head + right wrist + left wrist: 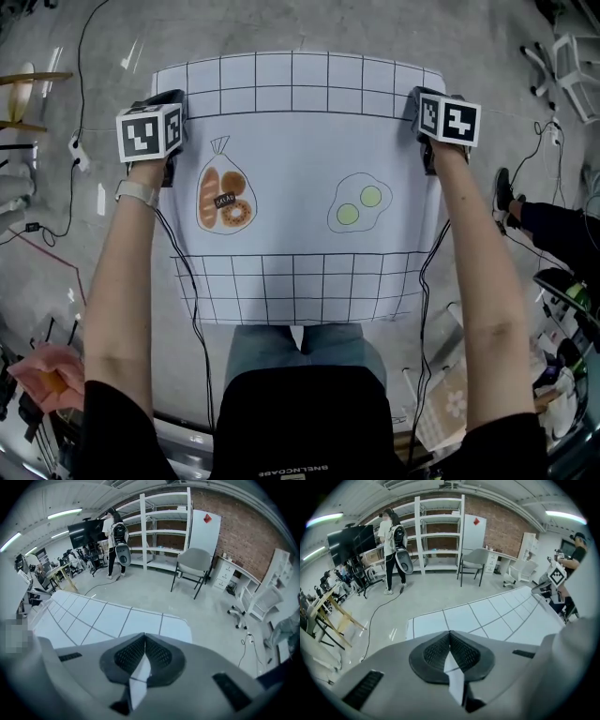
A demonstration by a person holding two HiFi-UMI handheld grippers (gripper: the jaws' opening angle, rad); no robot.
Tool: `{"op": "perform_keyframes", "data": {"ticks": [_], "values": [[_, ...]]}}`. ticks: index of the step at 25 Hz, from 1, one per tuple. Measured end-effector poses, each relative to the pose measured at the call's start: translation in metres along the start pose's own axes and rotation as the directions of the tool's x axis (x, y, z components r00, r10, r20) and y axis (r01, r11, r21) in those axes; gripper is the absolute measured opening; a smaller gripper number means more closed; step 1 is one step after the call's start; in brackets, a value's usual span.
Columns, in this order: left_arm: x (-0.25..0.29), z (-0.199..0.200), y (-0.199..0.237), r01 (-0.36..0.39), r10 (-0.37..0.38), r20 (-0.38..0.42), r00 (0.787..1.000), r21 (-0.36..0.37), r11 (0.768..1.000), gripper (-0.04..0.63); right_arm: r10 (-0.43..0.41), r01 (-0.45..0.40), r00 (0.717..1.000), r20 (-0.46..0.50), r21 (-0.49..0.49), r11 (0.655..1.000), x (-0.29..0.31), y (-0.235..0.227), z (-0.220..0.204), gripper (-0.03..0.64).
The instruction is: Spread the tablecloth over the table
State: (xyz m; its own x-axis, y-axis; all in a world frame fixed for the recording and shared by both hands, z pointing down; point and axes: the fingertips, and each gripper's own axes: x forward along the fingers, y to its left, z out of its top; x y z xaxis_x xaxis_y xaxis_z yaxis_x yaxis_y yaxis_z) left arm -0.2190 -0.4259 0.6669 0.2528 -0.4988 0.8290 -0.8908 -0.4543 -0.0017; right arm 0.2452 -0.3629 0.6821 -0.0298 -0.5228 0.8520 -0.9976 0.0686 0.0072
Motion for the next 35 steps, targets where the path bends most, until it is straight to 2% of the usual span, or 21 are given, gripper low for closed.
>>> {"op": "perform_keyframes", "data": {"ticks": [3, 6, 10, 14, 16, 19, 24, 28, 30, 32, 35], "values": [[-0.019, -0.018, -0.026, 0.032, -0.032, 0.008, 0.999, 0.054, 0.998, 0.012, 0.015, -0.015, 1.000, 0.008, -0.006, 1.000, -0.020, 0.005, -0.029, 0.012], [-0.042, -0.061, -0.040, 0.081, -0.079, -0.019, 0.997, 0.089, 0.993, 0.012, 0.032, -0.033, 0.999, -0.033, -0.012, 0.999, -0.042, 0.036, -0.077, 0.012], [-0.073, -0.121, -0.068, 0.145, -0.142, -0.044, 0.989, 0.075, 0.987, 0.012, 0.056, -0.055, 0.995, -0.078, 0.008, 0.998, -0.077, 0.068, -0.146, 0.012], [-0.112, -0.190, -0.104, 0.212, -0.199, -0.108, 0.974, 0.124, 0.969, 0.012, 0.075, -0.072, 0.987, -0.142, 0.031, 0.997, -0.117, 0.098, -0.223, 0.012], [-0.129, -0.217, -0.112, 0.227, -0.212, -0.124, 0.969, 0.122, 0.966, 0.012, 0.071, -0.066, 0.983, -0.167, 0.034, 0.997, -0.135, 0.106, -0.256, 0.012], [-0.152, -0.250, -0.121, 0.249, -0.234, -0.145, 0.961, 0.093, 0.964, 0.012, 0.065, -0.055, 0.980, -0.187, 0.058, 0.997, -0.162, 0.113, -0.295, 0.012], [-0.186, -0.309, -0.140, 0.294, -0.266, -0.211, 0.941, 0.114, 0.949, 0.012, 0.048, -0.025, 0.967, -0.251, 0.097, 0.995, -0.205, 0.120, -0.357, 0.011], [-0.201, -0.359, -0.150, 0.306, -0.268, -0.296, 0.917, 0.089, 0.948, 0.012, 0.068, -0.031, 0.973, -0.221, 0.169, 0.985, -0.218, 0.115, -0.377, 0.011], [-0.203, -0.365, -0.158, 0.281, -0.251, -0.279, 0.927, 0.073, 0.957, 0.012, 0.078, -0.043, 0.972, -0.220, 0.161, 0.986, -0.215, 0.108, -0.382, 0.011], [-0.202, -0.364, -0.162, 0.251, -0.227, -0.257, 0.939, 0.066, 0.966, 0.012, 0.090, -0.068, 0.966, -0.241, 0.097, 0.993, -0.211, 0.104, -0.385, 0.011], [-0.203, -0.368, -0.158, 0.230, -0.207, -0.284, 0.936, 0.049, 0.972, 0.012, 0.119, -0.111, 0.964, -0.237, 0.049, 0.993, -0.209, 0.111, -0.385, 0.009]]}}
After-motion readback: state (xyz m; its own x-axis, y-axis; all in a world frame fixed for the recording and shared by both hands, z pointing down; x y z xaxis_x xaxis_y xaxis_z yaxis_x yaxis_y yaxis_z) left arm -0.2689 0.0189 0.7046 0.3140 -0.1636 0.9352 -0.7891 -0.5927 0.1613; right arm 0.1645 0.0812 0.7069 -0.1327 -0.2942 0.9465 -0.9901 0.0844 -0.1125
